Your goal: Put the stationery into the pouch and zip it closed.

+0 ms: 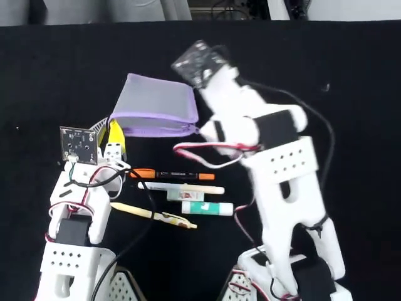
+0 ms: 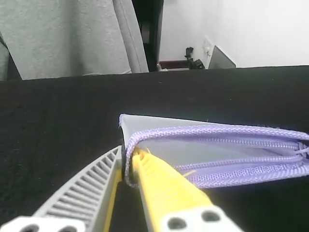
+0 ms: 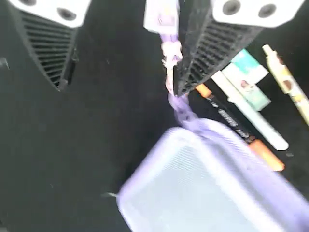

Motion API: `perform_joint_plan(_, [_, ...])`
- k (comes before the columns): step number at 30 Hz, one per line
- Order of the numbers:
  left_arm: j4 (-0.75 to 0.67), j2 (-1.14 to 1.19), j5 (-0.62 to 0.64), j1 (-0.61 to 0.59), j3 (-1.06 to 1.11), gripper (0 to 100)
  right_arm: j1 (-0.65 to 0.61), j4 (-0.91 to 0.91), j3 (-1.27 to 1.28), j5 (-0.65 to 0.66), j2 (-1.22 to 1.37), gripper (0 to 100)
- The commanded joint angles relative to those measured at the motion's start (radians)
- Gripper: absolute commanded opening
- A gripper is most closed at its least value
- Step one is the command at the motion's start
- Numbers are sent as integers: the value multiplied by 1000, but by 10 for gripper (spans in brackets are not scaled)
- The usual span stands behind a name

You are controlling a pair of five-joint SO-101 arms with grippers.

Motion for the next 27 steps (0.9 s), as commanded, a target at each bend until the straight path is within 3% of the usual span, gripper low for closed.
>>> perform_joint_plan(1, [3, -17, -5, -1, -21, 28, -66, -71, -16, 5, -45, 325])
perform_joint_plan(15, [3, -18, -5, -1, -21, 28, -163, -502, 334, 5, -45, 325])
perform_joint_plan(23, [3, -18, -5, -1, -21, 28, -161, -592, 372, 2, -42, 324])
perform_joint_plan(27, [3, -18, -5, -1, -18, 28, -161, -594, 369, 5, -39, 222])
